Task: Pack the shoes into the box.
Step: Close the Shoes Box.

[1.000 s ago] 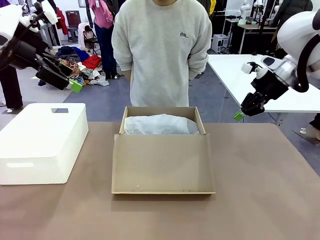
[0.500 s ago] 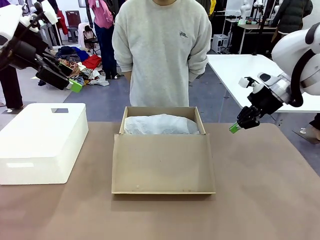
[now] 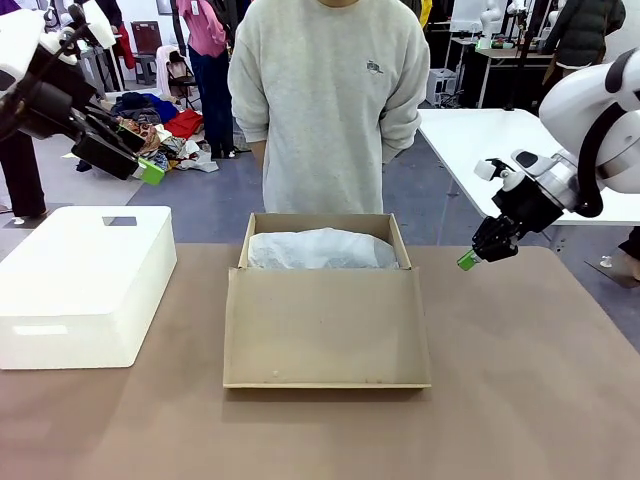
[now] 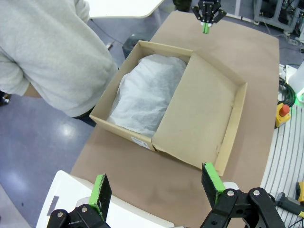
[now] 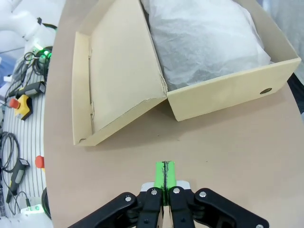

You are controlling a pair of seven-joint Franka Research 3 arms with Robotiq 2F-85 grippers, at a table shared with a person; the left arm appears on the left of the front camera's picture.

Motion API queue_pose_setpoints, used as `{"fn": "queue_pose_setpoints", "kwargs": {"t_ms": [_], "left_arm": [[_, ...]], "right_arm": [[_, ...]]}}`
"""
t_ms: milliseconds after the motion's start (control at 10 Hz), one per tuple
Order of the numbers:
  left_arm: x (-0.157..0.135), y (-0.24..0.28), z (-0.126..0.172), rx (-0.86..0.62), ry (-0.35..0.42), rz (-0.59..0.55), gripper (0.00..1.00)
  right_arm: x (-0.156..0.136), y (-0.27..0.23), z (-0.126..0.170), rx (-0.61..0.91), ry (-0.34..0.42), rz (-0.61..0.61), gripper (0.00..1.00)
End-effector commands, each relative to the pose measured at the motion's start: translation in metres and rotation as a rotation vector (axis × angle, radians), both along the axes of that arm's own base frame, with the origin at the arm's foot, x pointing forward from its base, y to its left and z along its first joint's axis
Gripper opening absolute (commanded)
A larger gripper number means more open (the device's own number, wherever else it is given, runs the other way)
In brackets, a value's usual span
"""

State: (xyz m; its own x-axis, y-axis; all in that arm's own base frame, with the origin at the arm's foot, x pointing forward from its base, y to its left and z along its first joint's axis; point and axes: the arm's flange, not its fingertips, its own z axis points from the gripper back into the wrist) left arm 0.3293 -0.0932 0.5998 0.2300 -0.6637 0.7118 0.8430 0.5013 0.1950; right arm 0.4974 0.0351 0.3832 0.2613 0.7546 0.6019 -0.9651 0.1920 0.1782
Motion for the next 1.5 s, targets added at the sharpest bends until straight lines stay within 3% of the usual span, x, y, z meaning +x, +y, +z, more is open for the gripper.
{"fn": "queue_pose_setpoints", "kwargs": {"t_ms": [0,200,500,1400], "left_arm": [[0.001,0.001,0.0,-0.009,-0.001,-0.015,1.0],[0.001,0.001,0.0,-0.009,-0.001,-0.015,1.0],[0.001,0.001,0.0,-0.009,-0.001,-0.015,1.0],[0.001,0.001,0.0,-0.009,-0.001,-0.015,1.0]], "right_arm": [[0.0,-0.001,0.003,0.0,-0.009,-0.009,0.0],[0.0,0.0,0.0,0.0,-0.001,-0.001,0.0],[-0.003,0.007,-0.022,0.046,-0.032,0.015,0.0],[-0.019,0.04,-0.085,0.133,-0.021,0.09,0.0]]}}
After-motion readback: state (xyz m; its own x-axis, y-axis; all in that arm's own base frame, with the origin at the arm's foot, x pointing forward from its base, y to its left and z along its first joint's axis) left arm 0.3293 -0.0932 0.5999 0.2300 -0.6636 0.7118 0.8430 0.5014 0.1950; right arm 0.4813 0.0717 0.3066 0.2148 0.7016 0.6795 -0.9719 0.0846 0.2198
